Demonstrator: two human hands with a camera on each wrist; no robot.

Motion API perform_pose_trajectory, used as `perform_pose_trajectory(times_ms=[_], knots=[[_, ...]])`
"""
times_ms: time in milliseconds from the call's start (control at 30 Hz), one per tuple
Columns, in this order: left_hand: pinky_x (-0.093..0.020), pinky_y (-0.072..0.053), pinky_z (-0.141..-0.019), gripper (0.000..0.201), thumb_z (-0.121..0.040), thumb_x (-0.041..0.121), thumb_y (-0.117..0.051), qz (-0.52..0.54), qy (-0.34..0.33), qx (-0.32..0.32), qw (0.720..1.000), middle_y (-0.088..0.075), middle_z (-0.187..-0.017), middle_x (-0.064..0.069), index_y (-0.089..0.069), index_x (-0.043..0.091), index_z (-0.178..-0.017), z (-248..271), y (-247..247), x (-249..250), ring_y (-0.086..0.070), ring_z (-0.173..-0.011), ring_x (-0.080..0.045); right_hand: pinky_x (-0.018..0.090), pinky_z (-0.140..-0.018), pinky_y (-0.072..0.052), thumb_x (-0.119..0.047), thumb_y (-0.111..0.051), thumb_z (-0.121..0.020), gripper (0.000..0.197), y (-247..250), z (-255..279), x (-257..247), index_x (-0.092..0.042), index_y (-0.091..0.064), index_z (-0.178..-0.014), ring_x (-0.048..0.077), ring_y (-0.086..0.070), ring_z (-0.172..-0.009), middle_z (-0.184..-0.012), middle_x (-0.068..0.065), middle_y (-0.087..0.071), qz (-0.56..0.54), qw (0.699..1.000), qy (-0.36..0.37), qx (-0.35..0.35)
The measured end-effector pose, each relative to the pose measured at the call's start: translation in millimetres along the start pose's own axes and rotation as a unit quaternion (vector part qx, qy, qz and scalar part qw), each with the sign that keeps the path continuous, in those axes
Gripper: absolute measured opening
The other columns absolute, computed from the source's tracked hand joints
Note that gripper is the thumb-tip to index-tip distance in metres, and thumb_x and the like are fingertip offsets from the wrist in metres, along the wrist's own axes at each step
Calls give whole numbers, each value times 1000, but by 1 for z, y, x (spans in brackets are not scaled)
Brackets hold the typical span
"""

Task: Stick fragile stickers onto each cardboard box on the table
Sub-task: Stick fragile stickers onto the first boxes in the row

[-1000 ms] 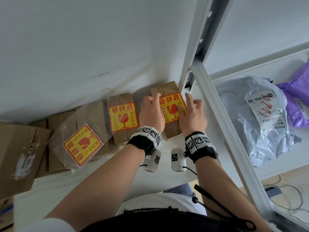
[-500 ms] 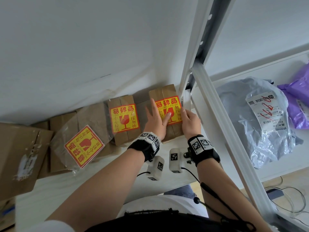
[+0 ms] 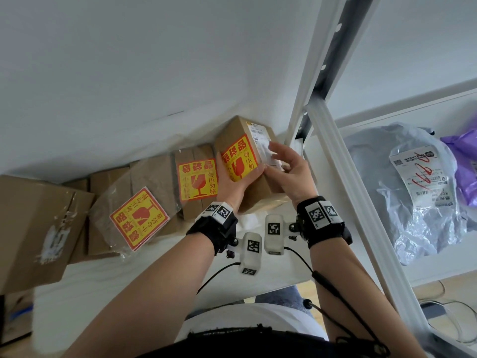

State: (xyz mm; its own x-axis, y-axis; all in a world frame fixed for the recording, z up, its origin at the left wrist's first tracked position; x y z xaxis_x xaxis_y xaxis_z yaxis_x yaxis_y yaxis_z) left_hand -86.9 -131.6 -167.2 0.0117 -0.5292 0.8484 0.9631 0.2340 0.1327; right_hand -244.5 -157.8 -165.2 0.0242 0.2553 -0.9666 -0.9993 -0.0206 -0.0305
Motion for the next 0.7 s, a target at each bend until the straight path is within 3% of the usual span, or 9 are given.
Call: perform_pose_trajectory(times_ms=[100, 233, 300, 400, 500, 533, 633, 700], knots=[[-38, -40, -103, 121, -67, 38, -86, 9, 3, 4, 1000, -33, -153, 0, -4, 37, -156, 1, 6, -3, -40, -132, -19, 36, -94, -55, -24, -86, -72, 74, -3, 1, 9, -24, -51, -137, 14, -56, -120, -137, -2, -54, 0, 1000, -23, 18], [-38, -41, -106, 121, -66, 37, -87, -8, -13, -5, 1000, -37, -150, 2, -6, 34, -156, 4, 11, -5, -43, -129, -16, 46, -103, -48, -46, -89, -56, 102, -1, 5, 25, -26, -40, -144, 20, -51, -127, -144, 0, -46, 17, 996, -84, 26], [-33, -41, -100, 120, -68, 32, -87, -11, -17, -8, 1000, -38, -148, 4, -6, 33, -157, 4, 13, -6, -44, -124, -13, 41, -103, -48, -42, -89, -61, 97, 2, 6, 29, -26, -40, -144, 19, -50, -129, -144, 1, -46, -2, 995, -85, 45], [-37, -44, -106, 128, -60, 40, -91, -24, -24, -6, 999, -42, -144, 5, -7, 33, -156, 4, 10, -6, -47, -125, -12, 28, -90, -50, -38, -74, -83, 68, 3, 6, 33, -22, -44, -142, 10, -56, -116, -141, 2, -51, -53, 991, -106, 65], [-41, -42, -109, 140, -44, 66, -87, -94, -28, 2, 995, -41, -145, 3, -8, 36, -155, 6, 3, -2, -46, -129, -14, 40, -97, -51, -61, -67, -80, 73, 1, 4, 42, -22, -48, -139, 15, -61, -113, -135, 2, -58, -62, 986, -142, 54], [-40, -40, -110, 139, -43, 70, -83, -123, -38, 1, 992, -40, -146, 1, -8, 35, -155, 8, -1, 0, -44, -131, -15, 39, -94, -52, -66, -68, -76, 78, 2, 4, 43, -22, -49, -138, 14, -61, -111, -134, 2, -59, -44, 987, -144, 48], [-33, -34, -110, 127, -60, 60, -84, -176, -70, -2, 982, -37, -145, -5, -7, 28, -156, 12, -11, 3, -41, -131, -16, 21, -61, -45, -75, -70, -66, 90, 9, 5, 49, -20, -53, -135, 6, -57, -83, -120, 0, -61, -36, 987, -151, 48], [-25, -29, -104, 117, -73, 46, -83, -191, -68, -6, 979, -33, -145, -9, -5, 23, -157, 12, -15, 1, -40, -131, -18, 19, -63, -46, -64, -70, -73, 80, 15, 5, 54, -20, -52, -137, 13, -64, -97, -122, -1, -63, -70, 982, -163, 57]])
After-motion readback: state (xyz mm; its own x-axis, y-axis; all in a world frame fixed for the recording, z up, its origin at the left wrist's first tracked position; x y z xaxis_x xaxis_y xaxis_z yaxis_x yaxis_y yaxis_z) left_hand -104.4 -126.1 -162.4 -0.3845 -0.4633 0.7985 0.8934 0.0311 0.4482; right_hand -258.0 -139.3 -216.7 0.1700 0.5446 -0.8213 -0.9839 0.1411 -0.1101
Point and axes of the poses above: each hand's wrist, its own z-axis away from the middle knuckle, its own y-axis out of the back of the hand, x = y × z, the point moved 4 cm from there along -z, towards the middle knuckle
